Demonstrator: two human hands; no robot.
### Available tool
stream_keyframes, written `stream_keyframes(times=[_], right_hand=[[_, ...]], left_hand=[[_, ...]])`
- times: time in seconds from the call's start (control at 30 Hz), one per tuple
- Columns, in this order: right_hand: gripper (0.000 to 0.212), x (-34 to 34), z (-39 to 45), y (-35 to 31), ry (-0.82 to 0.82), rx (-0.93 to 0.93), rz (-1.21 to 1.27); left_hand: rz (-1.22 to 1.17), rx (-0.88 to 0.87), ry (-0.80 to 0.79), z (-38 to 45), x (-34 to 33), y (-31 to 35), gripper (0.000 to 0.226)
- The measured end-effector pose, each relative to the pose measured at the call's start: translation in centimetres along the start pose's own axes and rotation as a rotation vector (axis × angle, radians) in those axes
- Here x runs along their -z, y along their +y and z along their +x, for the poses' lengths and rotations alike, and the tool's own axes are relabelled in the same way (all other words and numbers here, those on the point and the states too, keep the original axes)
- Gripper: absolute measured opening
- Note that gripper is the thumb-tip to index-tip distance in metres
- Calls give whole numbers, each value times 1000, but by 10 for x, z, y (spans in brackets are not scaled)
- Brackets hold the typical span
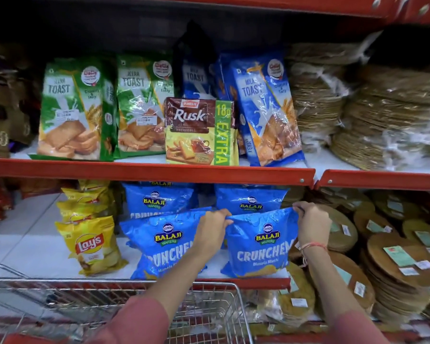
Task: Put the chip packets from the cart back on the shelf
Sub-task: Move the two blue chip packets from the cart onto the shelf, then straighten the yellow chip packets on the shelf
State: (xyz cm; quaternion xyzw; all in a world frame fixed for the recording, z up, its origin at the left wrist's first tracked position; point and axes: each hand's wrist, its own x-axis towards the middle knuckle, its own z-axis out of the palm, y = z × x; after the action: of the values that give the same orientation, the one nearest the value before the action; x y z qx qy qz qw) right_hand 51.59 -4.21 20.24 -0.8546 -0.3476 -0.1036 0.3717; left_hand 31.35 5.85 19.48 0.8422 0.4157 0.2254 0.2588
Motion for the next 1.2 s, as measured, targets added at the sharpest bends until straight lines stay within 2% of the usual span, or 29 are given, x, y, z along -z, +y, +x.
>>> stream_keyframes(times=[0.17, 0.23, 0.37, 0.47, 0.63, 0.77, 0.83, 0.9, 0.97, 1.07, 1.2], right_hand=[[16, -11, 4, 5, -88, -8, -26], [18, -12, 2, 0, -122, 46, -49], [20, -18, -25, -27, 8, 243, -34], [18, -25, -52, -70, 35, 339, 102], [15, -38, -95, -155, -65, 460, 272], [11, -58, -127, -226, -172, 614, 321], [13, -76, -137, -259, -304, 670, 267], [21, -99, -144, -291, -510, 682, 123], [29, -122, -146, -318, -638, 726, -92], [29, -147, -151, -348, -714, 774, -336], [26, -169, -154, -361, -803, 679, -419]], left_hand=[[66, -19, -36, 12, -1, 1, 22], [59, -45, -41, 12, 5, -2, 27], [-69, -77, 32, -6, 30, -19, 29], [-150, -93, 97, -23, 57, -38, 25], [-163, -125, 186, -50, 114, -85, 19], [-93, -56, 314, -71, 169, -149, 14], [-40, 17, 345, -78, 194, -184, 17], [56, 94, 313, -80, 214, -216, 24], [156, 177, 229, -77, 227, -241, 29], [250, 223, 73, -68, 236, -266, 35], [361, 225, -57, -63, 236, -285, 37]])
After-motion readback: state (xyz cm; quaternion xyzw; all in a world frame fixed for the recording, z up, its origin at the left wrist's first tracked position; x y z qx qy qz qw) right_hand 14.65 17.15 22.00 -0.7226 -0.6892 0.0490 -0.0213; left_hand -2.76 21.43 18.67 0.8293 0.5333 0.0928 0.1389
